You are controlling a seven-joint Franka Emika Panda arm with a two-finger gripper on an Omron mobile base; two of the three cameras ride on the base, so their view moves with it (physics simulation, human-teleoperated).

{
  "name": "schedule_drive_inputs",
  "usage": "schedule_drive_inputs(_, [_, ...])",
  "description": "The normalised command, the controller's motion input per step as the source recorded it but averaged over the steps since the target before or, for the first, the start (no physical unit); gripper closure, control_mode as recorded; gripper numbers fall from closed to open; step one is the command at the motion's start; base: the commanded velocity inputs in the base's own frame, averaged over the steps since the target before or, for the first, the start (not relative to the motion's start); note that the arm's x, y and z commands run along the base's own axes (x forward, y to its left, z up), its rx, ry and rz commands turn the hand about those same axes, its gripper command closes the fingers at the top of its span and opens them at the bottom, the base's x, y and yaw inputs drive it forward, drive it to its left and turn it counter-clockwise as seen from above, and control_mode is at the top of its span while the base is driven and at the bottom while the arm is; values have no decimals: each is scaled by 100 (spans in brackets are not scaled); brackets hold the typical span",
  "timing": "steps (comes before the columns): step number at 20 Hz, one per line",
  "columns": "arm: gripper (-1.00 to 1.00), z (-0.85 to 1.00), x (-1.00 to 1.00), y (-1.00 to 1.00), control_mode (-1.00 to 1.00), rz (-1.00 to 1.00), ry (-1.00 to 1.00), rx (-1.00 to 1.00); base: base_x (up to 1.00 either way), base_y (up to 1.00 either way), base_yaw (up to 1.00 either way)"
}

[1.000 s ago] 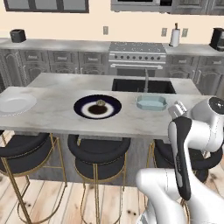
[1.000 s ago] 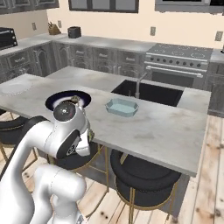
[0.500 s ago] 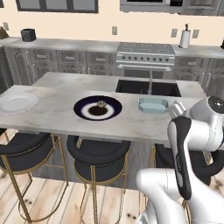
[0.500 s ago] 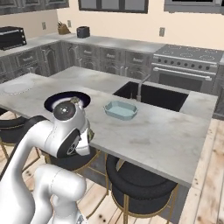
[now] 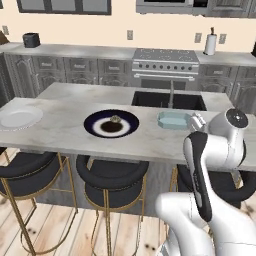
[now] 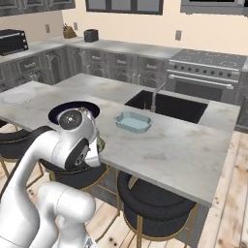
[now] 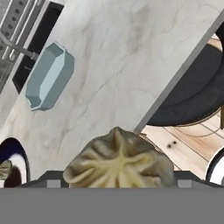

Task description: Place two dumplings into each of the tupperware containers and then place the containers in the fridge.

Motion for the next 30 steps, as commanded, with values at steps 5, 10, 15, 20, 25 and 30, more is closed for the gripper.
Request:
schedule_drive_inputs(5, [100,1,100,-25,-100,0,5,-2,0,0,0])
schedule_drive_inputs(10, [100,16,100,-24,-100,0,5,0,0,0,0])
schedule_drive_inputs(15, [100,42,92,0,-100,2,0,-8,0,0,0])
schedule_drive_inputs(20, [100,20,79,-12,-100,9,6,-5,0,0,0])
schedule_drive_inputs(25, [100,-25,75,-44,-100,14,7,0,0,0,0])
schedule_drive_inputs(30, [100,-44,63,-23,-100,10,14,-1,0,0,0])
